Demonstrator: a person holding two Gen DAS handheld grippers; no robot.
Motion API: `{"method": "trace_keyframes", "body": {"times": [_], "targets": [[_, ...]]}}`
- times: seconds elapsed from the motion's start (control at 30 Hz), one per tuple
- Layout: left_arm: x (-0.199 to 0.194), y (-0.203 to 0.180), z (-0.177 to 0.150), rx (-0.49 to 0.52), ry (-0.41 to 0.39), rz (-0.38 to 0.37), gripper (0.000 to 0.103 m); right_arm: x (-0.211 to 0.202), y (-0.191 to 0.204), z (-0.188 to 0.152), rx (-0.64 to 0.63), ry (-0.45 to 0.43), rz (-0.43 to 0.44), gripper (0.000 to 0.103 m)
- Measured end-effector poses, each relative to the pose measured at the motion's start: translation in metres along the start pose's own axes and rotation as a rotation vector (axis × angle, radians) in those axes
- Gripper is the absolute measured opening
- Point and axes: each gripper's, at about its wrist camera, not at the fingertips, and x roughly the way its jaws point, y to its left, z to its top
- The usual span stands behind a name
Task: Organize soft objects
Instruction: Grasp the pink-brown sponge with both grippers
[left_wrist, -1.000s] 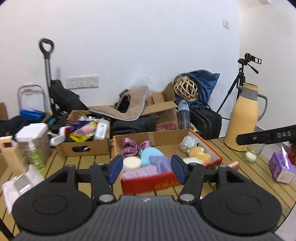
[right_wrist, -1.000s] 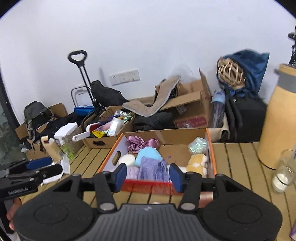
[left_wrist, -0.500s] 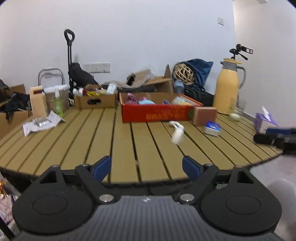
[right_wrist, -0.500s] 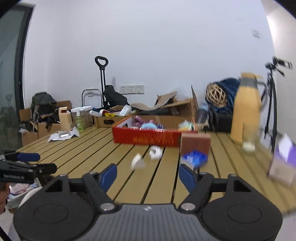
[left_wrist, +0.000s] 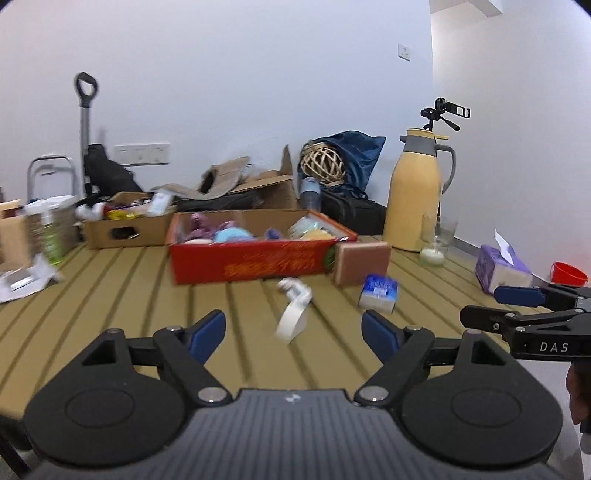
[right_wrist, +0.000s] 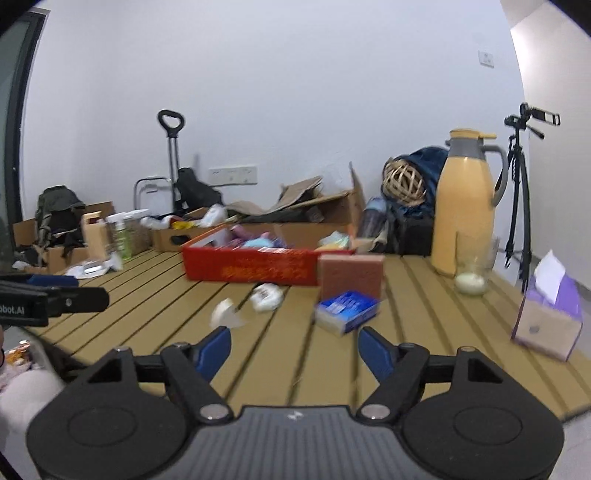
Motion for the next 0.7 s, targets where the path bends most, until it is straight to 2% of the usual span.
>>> {"method": "trace_keyframes", "body": {"times": [0.07,0.2,0.4,0.57,0.63,0.67,0.7], "targets": [[0.033,-0.018,0.01,0.04,-0.005,-0.021,0.073,0.029,-0.025,0.01,-0.002,-0.006,-0.009,0.073],[0.112,-0.053,0.029,0.076,-0.03,-0.049,0.061,0.098,-0.072,0.026,-0.01,0.056,0.008,0.067],[0.229,-0.071,0.037,-0.032,0.082,-0.006,0.054,0.197,-0.115,0.039,-0.001,0.161,0.107,0.061],[0.277,-0.064,0.033,-0.056,0.152,-0.017,0.051,0.254,-0.13,0.041,0.032,0.21,0.176,0.054],[0.285,-0.057,0.032,-0.072,0.169,-0.042,0.05,0.266,-0.135,0.04,0.08,0.214,0.21,0.046],[0.286,-0.055,0.032,-0.083,0.169,-0.062,0.039,0.27,-0.136,0.039,0.1,0.212,0.236,0.041],[0.287,-0.053,0.032,-0.091,0.165,-0.095,0.035,0.271,-0.136,0.038,0.108,0.209,0.252,0.034]]}}
